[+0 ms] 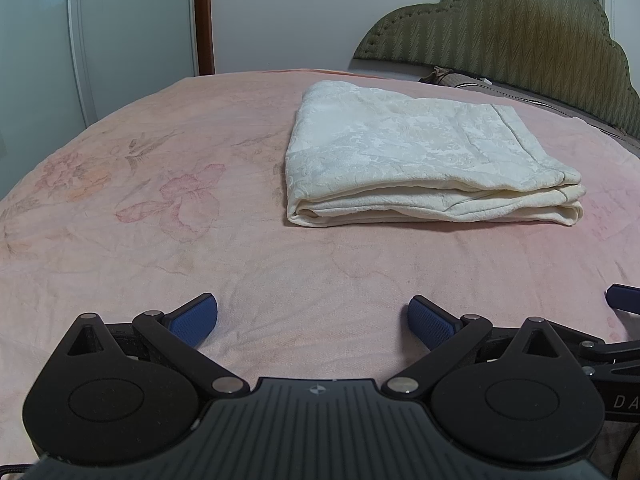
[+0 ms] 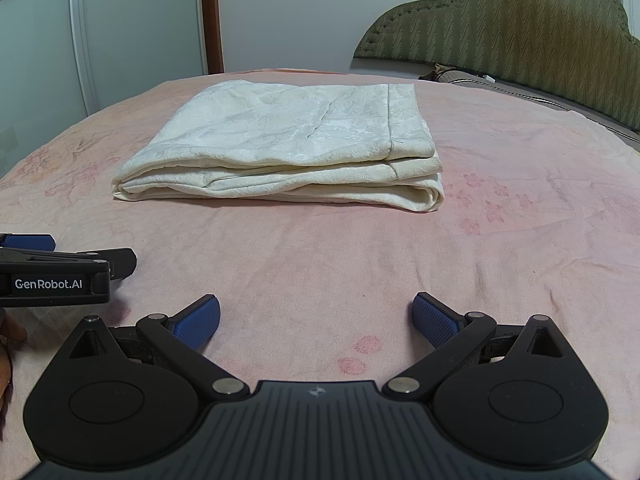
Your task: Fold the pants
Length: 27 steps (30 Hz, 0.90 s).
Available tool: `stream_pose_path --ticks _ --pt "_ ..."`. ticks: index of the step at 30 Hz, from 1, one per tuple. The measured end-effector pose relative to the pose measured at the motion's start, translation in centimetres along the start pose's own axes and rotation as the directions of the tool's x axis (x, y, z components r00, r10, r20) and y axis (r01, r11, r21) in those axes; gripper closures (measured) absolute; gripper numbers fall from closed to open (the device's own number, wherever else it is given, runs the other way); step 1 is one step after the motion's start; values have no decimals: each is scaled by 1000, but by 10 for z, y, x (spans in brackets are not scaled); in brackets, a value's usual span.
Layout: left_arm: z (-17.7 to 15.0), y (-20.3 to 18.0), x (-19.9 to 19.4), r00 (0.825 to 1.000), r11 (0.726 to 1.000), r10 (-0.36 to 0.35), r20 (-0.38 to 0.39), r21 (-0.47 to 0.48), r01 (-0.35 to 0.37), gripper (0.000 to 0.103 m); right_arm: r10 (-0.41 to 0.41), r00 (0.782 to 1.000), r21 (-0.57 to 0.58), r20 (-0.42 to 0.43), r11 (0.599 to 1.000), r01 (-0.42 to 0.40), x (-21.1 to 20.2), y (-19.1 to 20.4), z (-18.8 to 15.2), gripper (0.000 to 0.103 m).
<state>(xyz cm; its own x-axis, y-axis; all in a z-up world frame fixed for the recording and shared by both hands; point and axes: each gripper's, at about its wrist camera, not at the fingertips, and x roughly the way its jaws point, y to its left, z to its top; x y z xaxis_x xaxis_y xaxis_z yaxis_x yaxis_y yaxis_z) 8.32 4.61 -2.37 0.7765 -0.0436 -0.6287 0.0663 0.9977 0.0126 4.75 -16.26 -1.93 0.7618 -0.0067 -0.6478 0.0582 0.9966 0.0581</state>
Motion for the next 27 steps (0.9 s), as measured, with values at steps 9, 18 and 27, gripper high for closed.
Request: stream_pose_path --ticks 9,18,27 --pt "0 0 0 1000 1000 1 0 1 -1 0 0 1000 0 0 1000 0 0 0 0 0" --pt "0 -1 0 1000 1000 0 -1 0 0 0 0 1000 0 0 1000 0 0 0 0 0" --pt "-1 2 0 1000 1000 -2 0 3 2 0 0 1000 0 0 1000 0 0 0 0 0"
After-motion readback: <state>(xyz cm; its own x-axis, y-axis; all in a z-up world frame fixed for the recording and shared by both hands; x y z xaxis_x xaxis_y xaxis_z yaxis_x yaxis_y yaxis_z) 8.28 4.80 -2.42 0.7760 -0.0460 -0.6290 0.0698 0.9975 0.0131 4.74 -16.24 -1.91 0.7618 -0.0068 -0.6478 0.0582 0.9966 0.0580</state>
